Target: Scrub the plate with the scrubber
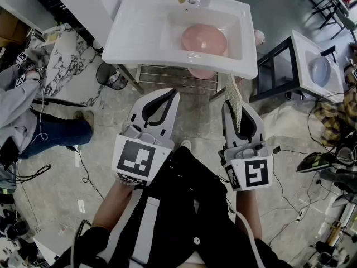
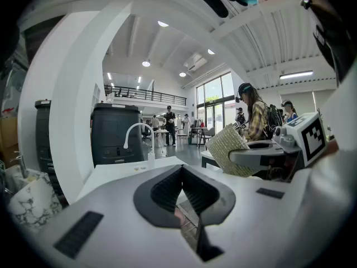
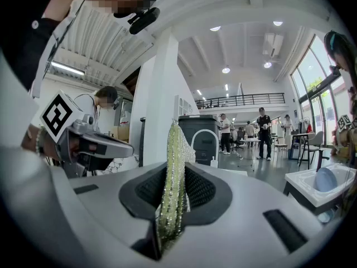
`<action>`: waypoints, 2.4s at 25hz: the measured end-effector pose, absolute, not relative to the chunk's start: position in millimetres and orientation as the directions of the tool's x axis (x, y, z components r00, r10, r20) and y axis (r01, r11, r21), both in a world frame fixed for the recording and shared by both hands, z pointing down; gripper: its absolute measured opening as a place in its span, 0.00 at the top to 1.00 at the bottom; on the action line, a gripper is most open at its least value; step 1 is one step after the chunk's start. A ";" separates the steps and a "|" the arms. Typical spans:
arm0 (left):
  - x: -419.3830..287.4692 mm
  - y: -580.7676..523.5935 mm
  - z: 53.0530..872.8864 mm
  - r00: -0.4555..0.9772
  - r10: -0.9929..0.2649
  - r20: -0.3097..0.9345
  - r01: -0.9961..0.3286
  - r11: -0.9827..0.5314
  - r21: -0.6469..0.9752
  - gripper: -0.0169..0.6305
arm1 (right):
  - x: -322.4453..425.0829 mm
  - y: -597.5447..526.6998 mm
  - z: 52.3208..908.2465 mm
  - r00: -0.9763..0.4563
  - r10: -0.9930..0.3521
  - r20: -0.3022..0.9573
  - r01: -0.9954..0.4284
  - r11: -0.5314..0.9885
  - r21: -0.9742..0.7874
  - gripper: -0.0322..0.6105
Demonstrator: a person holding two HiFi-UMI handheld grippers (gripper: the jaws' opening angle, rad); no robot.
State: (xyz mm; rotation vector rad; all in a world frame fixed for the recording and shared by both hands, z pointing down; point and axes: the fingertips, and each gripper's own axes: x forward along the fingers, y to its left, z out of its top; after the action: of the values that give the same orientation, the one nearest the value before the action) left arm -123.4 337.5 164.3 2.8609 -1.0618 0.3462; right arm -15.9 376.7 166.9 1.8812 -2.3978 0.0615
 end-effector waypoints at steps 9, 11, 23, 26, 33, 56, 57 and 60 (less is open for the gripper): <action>-120.2 334.1 162.3 0.721 -0.653 0.233 -0.669 -0.743 -0.014 0.97 | -10.9 373.2 170.3 -0.250 -0.960 0.124 -0.967 0.255 0.029 0.84; -120.3 333.6 162.2 0.719 -0.655 0.231 -0.671 -0.741 -0.014 0.97 | -11.1 371.3 168.4 -0.254 -0.961 0.107 -0.965 0.259 0.036 0.84; -101.5 332.2 156.1 0.706 -0.675 0.215 -0.686 -0.727 -0.031 0.97 | 13.5 370.5 174.3 -0.241 -0.964 0.112 -0.968 0.247 0.043 0.84; -98.4 335.1 153.9 0.693 -0.688 0.214 -0.697 -0.715 -0.041 0.97 | 21.3 370.8 172.6 -0.250 -0.963 0.100 -0.967 0.253 0.016 0.84; -96.4 340.0 155.8 0.664 -0.717 0.214 -0.730 -0.683 -0.024 0.97 | 29.3 375.2 176.5 -0.280 -0.952 0.125 -0.959 0.284 0.016 0.84; -64.9 282.2 164.6 0.693 -0.698 0.180 -0.708 -0.707 -0.016 0.97 | 65.8 329.2 186.3 -0.245 -0.964 0.104 -0.969 0.248 0.018 0.84; -62.5 274.9 165.8 0.698 -0.693 0.181 -0.703 -0.711 -0.011 0.97 | 67.3 323.0 186.3 -0.241 -0.965 0.103 -0.970 0.244 0.022 0.84; -59.2 246.6 169.0 0.708 -0.681 0.185 -0.692 -0.722 -0.006 0.97 | 70.3 299.0 187.8 -0.227 -0.967 0.114 -0.973 0.231 0.025 0.84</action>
State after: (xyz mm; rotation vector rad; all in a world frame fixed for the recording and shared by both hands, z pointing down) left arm -59.2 246.6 169.0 2.8446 -1.1448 0.2690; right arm 70.3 299.0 187.8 1.8834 -2.3801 0.0780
